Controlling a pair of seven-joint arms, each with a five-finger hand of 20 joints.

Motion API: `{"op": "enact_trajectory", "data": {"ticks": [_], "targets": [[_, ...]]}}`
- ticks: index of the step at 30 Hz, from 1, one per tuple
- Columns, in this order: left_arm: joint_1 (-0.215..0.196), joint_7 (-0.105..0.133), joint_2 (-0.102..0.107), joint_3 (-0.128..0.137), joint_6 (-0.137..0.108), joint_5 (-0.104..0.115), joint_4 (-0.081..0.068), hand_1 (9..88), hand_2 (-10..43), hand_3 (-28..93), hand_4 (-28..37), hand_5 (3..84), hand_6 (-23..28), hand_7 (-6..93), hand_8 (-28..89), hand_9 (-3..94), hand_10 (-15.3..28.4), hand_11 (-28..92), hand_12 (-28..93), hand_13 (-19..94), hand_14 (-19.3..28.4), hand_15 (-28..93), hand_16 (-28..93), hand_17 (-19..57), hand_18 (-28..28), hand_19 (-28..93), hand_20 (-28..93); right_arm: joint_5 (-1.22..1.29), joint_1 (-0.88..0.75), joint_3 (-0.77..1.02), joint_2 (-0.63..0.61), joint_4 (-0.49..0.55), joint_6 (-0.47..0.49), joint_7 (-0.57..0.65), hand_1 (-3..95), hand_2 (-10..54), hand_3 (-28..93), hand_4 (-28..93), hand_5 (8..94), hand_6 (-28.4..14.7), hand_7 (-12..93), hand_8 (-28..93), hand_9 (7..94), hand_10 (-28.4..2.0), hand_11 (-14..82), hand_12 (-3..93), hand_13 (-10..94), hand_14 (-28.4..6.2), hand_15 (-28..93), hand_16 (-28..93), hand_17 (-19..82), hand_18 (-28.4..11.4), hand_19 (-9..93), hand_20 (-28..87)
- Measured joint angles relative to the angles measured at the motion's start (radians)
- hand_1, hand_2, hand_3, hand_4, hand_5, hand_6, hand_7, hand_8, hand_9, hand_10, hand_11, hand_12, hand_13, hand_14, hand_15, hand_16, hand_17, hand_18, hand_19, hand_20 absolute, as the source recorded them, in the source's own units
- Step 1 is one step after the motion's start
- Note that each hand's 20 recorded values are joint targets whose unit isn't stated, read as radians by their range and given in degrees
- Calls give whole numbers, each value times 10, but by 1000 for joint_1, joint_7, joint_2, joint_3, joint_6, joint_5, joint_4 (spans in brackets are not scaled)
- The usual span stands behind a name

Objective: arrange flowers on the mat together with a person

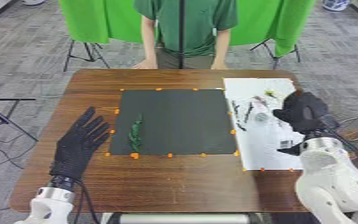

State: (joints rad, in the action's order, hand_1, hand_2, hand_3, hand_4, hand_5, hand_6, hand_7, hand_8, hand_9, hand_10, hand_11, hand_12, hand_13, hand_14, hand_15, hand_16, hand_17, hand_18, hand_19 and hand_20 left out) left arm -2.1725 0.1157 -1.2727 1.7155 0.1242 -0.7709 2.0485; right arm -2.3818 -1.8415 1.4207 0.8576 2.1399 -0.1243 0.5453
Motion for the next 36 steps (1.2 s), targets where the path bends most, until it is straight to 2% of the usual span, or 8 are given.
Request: {"op": "enact_trajectory", "data": {"ticks": [6,14,21,25,31,33,35,36], "targets": [[-1,0,1,-1,0,0,0,275,29,715,-245,283,14,144,-89,251,110,128,145,202,142,183,33,-121,217,431,85,11,209,-232,38,-49,97,-119,464,-95,798,-221,773,-16,554,96,860,-89,609,369,798,-88,799,292,464,-208,932,652],[-1,0,6,-14,0,0,-1,274,28,715,-245,283,14,143,-88,251,109,127,145,202,141,183,33,-120,216,430,84,-19,404,-495,185,-244,243,-132,460,-95,798,-213,775,-17,558,92,862,-91,610,367,800,-89,801,293,467,-209,932,660],[11,-9,6,-26,1,0,-10,274,28,714,-244,284,14,142,-88,251,109,127,146,202,141,183,33,-121,216,430,85,-109,447,-625,290,-357,260,-118,449,-95,802,-199,780,-13,558,90,868,-86,611,366,806,-89,804,291,476,-209,932,667],[19,-13,6,-29,4,0,-16,273,25,716,-241,283,13,142,-87,251,109,126,147,201,142,182,33,-121,216,429,85,-147,455,-656,328,-378,239,-92,463,-95,769,-238,787,-1,542,100,878,-81,595,366,824,-71,789,287,497,-205,932,661],[33,-17,6,-33,18,0,-28,272,22,717,-241,283,13,141,-87,251,109,124,148,202,141,180,34,-121,216,428,85,-147,464,-670,366,-399,233,-67,387,-95,773,-253,816,9,486,96,895,-73,565,357,851,-59,760,283,524,-201,932,654],[37,-21,7,-34,22,1,-30,273,22,717,-242,283,13,141,-87,251,109,125,148,202,141,180,34,-121,216,427,85,-147,465,-670,377,-404,235,-60,358,-95,780,-256,824,12,472,61,902,-70,553,354,856,-58,753,287,528,-202,932,655],[39,-24,8,-35,24,1,-31,273,22,716,-243,283,13,141,-86,251,109,125,148,202,141,181,34,-121,217,427,86,-147,465,-670,386,-407,240,-51,331,-95,784,-258,830,15,501,-109,909,-68,542,357,859,-57,749,290,532,-202,932,654],[40,-25,8,-36,25,1,-31,273,22,717,-244,283,13,142,-86,251,109,125,148,202,141,180,34,-121,217,427,86,-147,465,-669,390,-408,243,-46,322,-95,781,-260,831,15,505,-135,911,-68,538,357,860,-57,748,290,534,-202,932,655]]}}
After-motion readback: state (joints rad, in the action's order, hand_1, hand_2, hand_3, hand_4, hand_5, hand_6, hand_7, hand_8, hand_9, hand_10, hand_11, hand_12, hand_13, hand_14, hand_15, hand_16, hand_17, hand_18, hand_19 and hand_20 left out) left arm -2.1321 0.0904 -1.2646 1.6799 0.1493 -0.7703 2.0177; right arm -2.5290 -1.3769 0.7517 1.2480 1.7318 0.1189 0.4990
